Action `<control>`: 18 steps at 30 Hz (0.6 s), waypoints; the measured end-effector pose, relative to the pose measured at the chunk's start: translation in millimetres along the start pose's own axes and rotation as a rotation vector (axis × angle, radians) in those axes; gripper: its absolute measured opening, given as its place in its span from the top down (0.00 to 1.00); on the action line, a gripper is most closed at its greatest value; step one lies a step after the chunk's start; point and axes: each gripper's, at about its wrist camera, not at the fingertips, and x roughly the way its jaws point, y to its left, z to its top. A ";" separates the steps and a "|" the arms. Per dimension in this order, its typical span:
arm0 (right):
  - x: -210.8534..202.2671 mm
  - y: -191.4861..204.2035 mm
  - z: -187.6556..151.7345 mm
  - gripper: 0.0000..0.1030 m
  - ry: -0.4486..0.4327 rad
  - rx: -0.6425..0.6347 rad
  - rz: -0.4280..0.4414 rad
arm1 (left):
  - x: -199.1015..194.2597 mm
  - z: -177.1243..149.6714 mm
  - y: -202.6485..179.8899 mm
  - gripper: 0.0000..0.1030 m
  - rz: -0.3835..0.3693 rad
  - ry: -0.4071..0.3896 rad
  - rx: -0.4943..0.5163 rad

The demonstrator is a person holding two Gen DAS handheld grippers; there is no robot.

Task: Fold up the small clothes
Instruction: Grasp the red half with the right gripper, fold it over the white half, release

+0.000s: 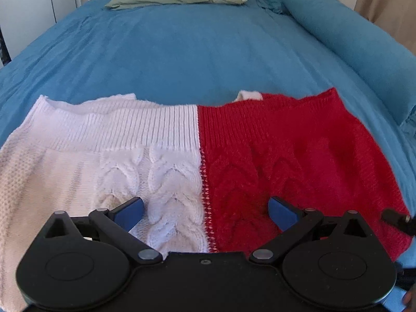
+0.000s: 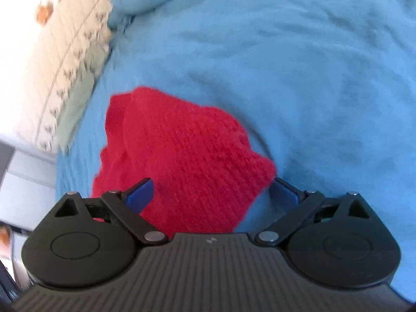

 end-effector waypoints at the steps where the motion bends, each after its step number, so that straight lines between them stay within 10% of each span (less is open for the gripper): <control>1: 1.7 3.8 0.9 0.09 0.001 -0.007 0.009 | 3.1 -0.4 0.1 0.00 -0.002 0.004 0.002; 10: 21.8 30.7 4.5 0.53 0.045 0.025 0.091 | 13.9 15.2 8.6 0.00 -0.024 0.094 -0.025; 18: -29.5 147.7 -10.4 0.60 0.014 -0.295 0.345 | -61.2 44.1 67.9 0.00 -0.004 -0.037 -0.034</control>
